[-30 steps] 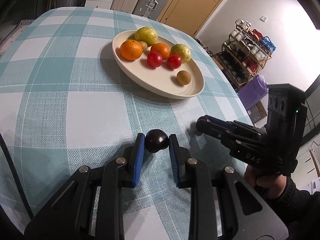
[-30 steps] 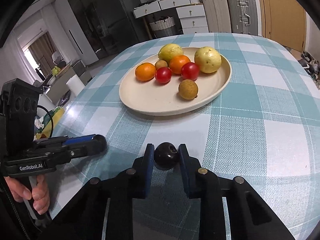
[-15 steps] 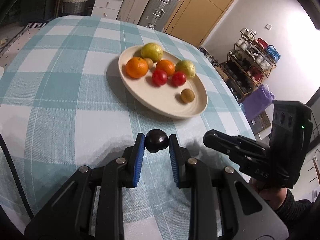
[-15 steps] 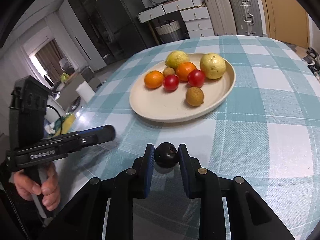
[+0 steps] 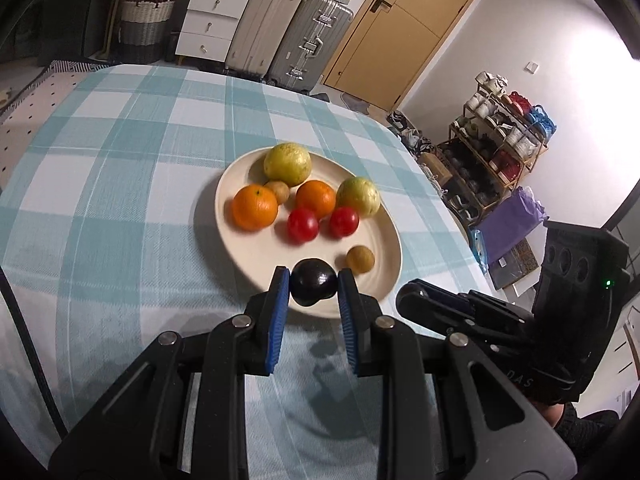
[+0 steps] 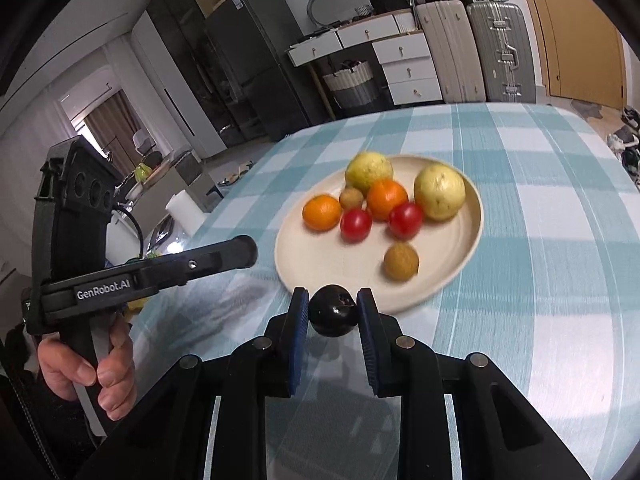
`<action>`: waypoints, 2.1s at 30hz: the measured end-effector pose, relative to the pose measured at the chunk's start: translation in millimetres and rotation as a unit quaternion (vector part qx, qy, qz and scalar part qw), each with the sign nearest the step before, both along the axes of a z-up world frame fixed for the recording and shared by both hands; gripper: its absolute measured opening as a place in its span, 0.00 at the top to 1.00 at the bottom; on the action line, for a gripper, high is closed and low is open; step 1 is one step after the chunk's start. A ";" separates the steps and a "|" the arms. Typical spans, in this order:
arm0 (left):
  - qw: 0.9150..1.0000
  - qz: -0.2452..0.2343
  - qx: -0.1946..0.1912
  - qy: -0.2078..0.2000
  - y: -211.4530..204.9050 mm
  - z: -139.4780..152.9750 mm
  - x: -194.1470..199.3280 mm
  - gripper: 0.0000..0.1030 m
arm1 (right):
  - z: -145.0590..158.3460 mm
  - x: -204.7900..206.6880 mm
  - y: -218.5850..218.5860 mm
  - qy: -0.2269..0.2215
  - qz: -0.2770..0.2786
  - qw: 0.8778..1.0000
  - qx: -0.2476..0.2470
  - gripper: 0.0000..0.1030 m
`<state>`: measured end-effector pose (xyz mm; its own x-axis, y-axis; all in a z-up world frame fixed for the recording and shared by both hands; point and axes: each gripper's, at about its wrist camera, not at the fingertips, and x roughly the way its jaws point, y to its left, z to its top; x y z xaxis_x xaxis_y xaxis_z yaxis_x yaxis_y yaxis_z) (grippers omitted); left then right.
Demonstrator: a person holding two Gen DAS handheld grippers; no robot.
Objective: Organize fruits
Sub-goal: 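Carry both dark plums over the cream plate, then lower both plums onto the plate and open both grippers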
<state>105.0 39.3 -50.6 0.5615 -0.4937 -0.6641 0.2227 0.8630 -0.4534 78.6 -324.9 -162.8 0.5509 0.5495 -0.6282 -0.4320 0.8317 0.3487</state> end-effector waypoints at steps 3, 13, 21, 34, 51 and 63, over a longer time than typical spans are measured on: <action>1.000 -0.001 -0.003 0.004 -2.8 -1.7 12.4 0.79 | 4.7 9.8 2.4 -0.006 0.000 1.000 -0.005 0.76; 1.000 0.009 -0.010 0.014 -8.2 -16.1 43.3 0.79 | -0.3 45.4 16.5 -0.001 0.013 1.000 -0.018 0.76; 1.000 -0.003 -0.011 0.026 -14.2 -27.8 59.5 0.79 | -3.4 67.2 19.7 0.003 0.014 1.000 -0.015 0.75; 0.999 0.002 -0.004 0.035 -15.6 -38.3 68.1 0.79 | -13.3 81.3 28.1 0.003 0.011 0.999 -0.041 0.75; 1.000 0.013 -0.001 0.021 -12.1 -23.3 58.0 0.64 | 4.4 68.8 10.9 -0.029 -0.014 0.999 -0.034 0.46; 0.998 0.036 0.039 -0.026 -10.4 14.4 20.6 0.35 | 32.9 36.1 -7.7 -0.075 -0.054 0.995 -0.032 0.15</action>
<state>125.7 28.9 -36.2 0.6286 -0.3996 -0.6672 0.1809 0.9095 -0.3743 114.7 -332.6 -129.9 0.6953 0.4440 -0.5652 -0.3824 0.8944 0.2321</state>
